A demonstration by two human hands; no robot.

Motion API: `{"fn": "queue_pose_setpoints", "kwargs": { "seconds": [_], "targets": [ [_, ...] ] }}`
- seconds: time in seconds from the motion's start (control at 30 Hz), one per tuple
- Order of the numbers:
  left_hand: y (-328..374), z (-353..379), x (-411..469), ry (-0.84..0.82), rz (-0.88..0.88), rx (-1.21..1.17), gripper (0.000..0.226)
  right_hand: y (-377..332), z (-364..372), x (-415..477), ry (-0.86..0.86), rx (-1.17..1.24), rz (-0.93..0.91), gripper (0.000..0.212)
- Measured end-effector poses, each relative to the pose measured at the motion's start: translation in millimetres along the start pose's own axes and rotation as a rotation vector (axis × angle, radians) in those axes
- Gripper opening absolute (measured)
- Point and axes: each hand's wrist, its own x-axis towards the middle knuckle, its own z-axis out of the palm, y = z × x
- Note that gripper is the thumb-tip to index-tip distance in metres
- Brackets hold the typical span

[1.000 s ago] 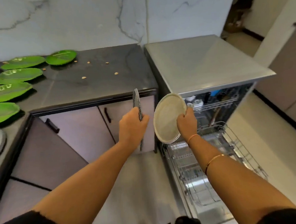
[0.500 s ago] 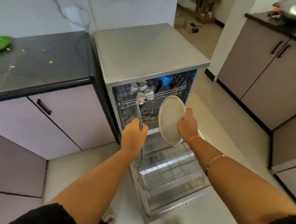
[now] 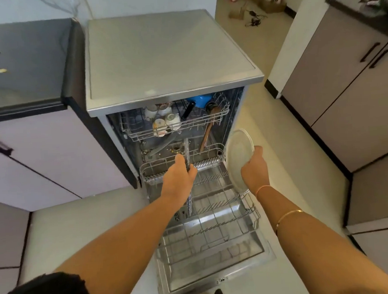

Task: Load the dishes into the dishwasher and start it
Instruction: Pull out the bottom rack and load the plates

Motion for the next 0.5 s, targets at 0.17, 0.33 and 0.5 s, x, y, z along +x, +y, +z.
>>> {"fn": "queue_pose_setpoints", "kwargs": {
  "seconds": [0.17, 0.33, 0.5],
  "targets": [
    [-26, 68, 64, -0.082, -0.013, -0.021, 0.018, 47, 43, 81, -0.036, -0.029, 0.012, 0.038],
    [-62, 151, 127, -0.049, -0.031, -0.080, 0.031, 110, 109, 166, -0.114, -0.069, -0.039, 0.043],
    [-93, 214, 168, 0.027, 0.008, -0.029, 0.024, 168, 154, 240, -0.108, -0.131, -0.081, 0.045]
  ]
}}
